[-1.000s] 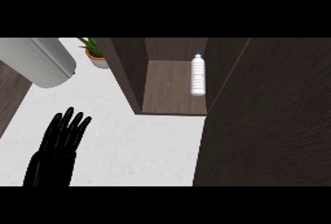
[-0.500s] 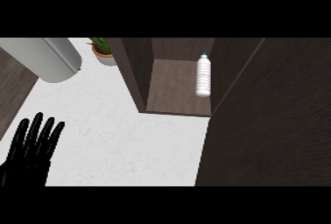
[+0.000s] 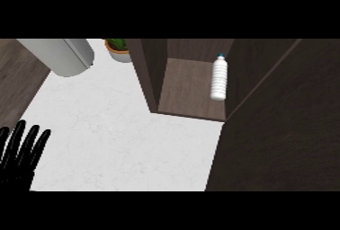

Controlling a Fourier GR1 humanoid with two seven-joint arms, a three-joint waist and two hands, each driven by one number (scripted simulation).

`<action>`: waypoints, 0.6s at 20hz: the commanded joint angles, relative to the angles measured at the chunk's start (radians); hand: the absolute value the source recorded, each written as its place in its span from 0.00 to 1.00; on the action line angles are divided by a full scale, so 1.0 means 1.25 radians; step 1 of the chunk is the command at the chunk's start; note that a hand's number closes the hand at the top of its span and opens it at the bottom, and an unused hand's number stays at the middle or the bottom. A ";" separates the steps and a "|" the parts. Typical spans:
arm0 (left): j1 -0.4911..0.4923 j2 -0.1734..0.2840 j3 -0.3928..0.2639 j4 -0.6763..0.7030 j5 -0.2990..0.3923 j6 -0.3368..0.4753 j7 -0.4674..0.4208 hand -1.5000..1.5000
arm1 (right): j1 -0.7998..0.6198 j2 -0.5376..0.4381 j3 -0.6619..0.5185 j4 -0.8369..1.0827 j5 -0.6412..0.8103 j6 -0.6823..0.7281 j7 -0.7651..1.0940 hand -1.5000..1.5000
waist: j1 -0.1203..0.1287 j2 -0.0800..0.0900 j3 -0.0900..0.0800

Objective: Pick up the bottled water, place it into the cabinet and close the cabinet

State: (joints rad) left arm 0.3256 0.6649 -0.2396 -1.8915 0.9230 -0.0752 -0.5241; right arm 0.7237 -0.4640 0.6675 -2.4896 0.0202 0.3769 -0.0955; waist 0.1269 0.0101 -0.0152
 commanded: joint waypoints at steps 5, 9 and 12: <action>0.017 0.046 0.038 -0.009 0.026 -0.068 0.003 0.00 | -0.107 0.043 0.146 -0.021 -0.014 0.037 0.099 1.00 | 0.047 0.012 -0.001; 0.020 0.047 0.040 -0.005 0.024 -0.080 -0.003 0.00 | -0.144 0.027 0.116 -0.020 -0.016 0.050 0.123 1.00 | 0.070 0.018 -0.005; 0.015 0.060 0.043 0.005 0.031 -0.094 0.009 0.00 | -0.178 0.007 0.095 -0.016 -0.002 0.068 0.140 1.00 | 0.079 0.022 -0.008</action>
State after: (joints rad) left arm 0.3441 0.7265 -0.1922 -1.8923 0.9543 -0.1693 -0.5179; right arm 0.5850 -0.4824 0.6517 -2.4877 -0.0056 0.4282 -0.0195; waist 0.2020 0.0313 -0.0207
